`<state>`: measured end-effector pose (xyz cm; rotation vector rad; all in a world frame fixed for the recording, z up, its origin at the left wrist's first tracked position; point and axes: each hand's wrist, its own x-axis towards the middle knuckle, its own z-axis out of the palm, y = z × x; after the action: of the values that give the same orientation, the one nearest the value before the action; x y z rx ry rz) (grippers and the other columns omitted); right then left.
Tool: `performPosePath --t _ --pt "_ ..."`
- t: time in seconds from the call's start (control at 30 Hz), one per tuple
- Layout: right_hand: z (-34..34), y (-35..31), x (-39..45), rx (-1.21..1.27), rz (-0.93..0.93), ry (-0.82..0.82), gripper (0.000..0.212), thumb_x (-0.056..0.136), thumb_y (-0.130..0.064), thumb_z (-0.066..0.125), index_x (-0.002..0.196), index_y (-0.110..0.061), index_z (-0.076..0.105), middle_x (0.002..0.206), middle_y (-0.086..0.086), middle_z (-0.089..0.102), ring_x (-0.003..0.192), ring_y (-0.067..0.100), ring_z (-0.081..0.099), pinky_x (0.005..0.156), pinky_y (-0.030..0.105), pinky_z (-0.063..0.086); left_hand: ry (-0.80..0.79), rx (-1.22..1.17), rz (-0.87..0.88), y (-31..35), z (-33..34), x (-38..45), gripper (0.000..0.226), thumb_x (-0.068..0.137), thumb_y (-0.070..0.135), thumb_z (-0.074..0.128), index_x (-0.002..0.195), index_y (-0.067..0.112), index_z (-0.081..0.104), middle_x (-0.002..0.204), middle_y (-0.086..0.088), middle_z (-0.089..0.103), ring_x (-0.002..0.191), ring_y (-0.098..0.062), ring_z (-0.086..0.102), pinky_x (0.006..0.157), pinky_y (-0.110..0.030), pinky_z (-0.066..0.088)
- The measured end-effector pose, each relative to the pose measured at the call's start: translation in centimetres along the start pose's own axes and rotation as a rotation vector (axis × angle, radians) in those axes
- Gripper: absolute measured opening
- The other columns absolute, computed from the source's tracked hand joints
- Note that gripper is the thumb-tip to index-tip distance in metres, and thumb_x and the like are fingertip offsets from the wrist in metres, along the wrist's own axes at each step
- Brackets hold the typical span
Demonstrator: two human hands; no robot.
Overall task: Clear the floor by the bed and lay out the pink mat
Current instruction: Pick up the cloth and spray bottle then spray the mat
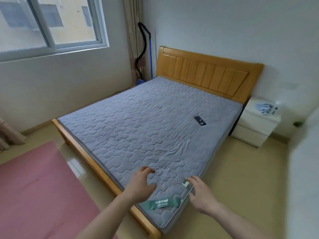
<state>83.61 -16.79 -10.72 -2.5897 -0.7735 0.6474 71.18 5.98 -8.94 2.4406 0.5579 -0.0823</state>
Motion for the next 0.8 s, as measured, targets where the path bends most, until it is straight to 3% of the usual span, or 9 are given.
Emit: performPosePath --t 0.43,0.8 --pt "-14.8 16.2 3.9 0.129 0.173 0.209 0.06 0.099 -0.014 0.053 0.155 -0.026 0.038 0.167 -0.003 0.022 0.153 0.016 0.027 0.121 0.023 0.019 -0.099 0.098 0.244 18.4 4.5 16.5 0.052 0.091 0.044 0.06 0.14 0.035 0.046 0.153 0.012 0.033 0.136 -0.015 0.042 0.111 -0.035 0.04" --pt "-25.5 23.0 14.7 0.149 0.26 0.298 0.061 0.1 -0.014 0.052 0.156 -0.029 0.035 0.168 -0.005 0.019 0.154 0.014 0.025 0.121 0.023 0.019 -0.101 0.048 0.368 26.1 6.7 35.7 0.049 0.09 0.048 0.061 0.136 0.038 0.048 0.151 0.016 0.036 0.133 -0.01 0.044 0.109 -0.031 0.041"
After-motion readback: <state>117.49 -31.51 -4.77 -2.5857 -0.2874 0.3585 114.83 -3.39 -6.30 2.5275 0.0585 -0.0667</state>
